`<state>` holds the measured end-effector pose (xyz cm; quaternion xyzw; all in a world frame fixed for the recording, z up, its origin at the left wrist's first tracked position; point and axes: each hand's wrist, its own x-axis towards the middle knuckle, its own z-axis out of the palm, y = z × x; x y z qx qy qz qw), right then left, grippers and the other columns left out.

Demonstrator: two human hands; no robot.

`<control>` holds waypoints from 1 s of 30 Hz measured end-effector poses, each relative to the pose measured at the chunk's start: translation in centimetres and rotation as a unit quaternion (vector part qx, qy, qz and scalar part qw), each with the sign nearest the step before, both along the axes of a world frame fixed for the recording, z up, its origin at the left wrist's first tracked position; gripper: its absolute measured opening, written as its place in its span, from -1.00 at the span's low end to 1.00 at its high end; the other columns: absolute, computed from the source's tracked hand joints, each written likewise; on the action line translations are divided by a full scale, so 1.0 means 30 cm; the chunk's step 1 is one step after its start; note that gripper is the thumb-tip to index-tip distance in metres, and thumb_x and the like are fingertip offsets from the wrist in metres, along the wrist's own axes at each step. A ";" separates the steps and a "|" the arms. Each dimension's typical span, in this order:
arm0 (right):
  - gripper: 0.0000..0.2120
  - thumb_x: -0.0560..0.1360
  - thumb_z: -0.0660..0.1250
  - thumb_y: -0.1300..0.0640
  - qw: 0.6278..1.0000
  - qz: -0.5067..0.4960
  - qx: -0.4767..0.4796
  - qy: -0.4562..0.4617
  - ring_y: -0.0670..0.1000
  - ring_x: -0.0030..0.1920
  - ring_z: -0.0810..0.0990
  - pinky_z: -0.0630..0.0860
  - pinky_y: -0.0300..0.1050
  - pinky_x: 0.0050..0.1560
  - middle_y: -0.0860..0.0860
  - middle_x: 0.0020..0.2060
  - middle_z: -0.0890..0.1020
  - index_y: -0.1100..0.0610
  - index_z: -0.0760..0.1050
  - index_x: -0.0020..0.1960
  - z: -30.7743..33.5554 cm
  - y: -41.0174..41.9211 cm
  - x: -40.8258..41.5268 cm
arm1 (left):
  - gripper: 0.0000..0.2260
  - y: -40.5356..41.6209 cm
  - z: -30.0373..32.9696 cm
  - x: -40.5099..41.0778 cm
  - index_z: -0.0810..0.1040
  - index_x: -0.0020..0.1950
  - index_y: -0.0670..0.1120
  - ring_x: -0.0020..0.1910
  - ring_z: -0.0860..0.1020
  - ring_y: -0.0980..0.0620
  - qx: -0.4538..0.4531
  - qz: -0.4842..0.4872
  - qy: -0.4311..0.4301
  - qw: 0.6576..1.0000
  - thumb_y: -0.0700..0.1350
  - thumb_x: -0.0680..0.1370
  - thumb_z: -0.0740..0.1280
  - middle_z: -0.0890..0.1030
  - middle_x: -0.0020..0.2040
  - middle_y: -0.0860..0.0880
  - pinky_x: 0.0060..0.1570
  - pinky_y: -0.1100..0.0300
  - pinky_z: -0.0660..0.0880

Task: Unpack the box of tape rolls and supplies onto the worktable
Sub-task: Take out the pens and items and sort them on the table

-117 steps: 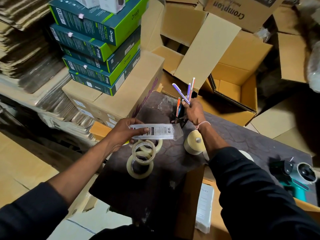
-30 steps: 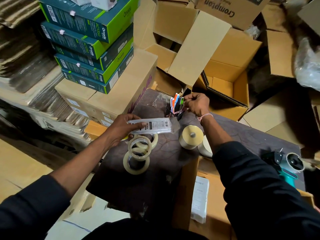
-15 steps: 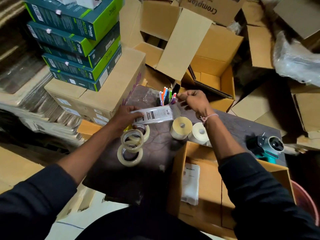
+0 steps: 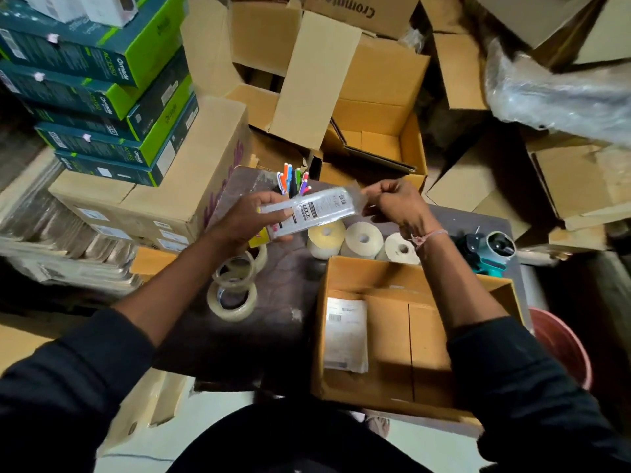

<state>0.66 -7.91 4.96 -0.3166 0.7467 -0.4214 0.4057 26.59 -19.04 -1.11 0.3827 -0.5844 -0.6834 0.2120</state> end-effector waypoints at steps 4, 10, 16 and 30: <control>-0.75 0.53 0.42 0.25 0.996 0.026 -0.028 -0.086 0.10 -0.14 0.66 0.63 -0.09 -0.15 0.25 -0.07 0.71 0.37 0.59 0.15 -0.007 0.101 -0.117 | -0.79 0.057 0.024 -0.096 0.60 0.16 -0.25 0.07 0.70 -0.23 -0.037 -0.023 -0.009 0.999 -0.24 0.55 0.46 0.69 0.09 -0.26 -0.04 -0.17 0.68; -0.66 0.41 0.53 0.34 0.992 0.019 -0.051 -0.114 -0.05 -0.35 0.64 0.57 -0.26 -0.39 0.16 -0.19 0.70 0.43 0.56 0.13 0.004 0.213 -0.245 | -0.79 0.167 0.063 -0.270 0.60 0.16 -0.31 -0.03 0.71 -0.13 -0.103 -0.042 -0.020 0.994 -0.27 0.56 0.45 0.70 0.03 -0.24 -0.10 -0.01 0.70; -0.77 0.38 0.55 0.30 0.995 -0.057 -0.056 -0.065 0.01 -0.24 0.61 0.52 -0.19 -0.28 0.19 -0.16 0.72 0.35 0.63 -0.02 0.021 0.349 -0.419 | -0.76 0.234 0.073 -0.456 0.61 0.16 -0.29 -0.10 0.72 -0.05 -0.126 -0.059 -0.064 0.988 -0.21 0.55 0.48 0.73 -0.01 -0.22 -0.10 0.05 0.67; -0.73 0.38 0.43 0.27 0.937 -0.284 -0.065 0.191 0.13 -0.14 0.66 0.64 0.06 -0.13 0.06 -0.15 0.61 0.07 0.42 -0.02 -0.042 0.807 -0.903 | -0.70 0.532 -0.009 -0.946 0.59 0.19 0.00 0.05 0.60 0.19 -0.300 -0.280 -0.138 0.901 0.01 0.50 0.53 0.64 0.08 0.08 0.14 0.24 0.55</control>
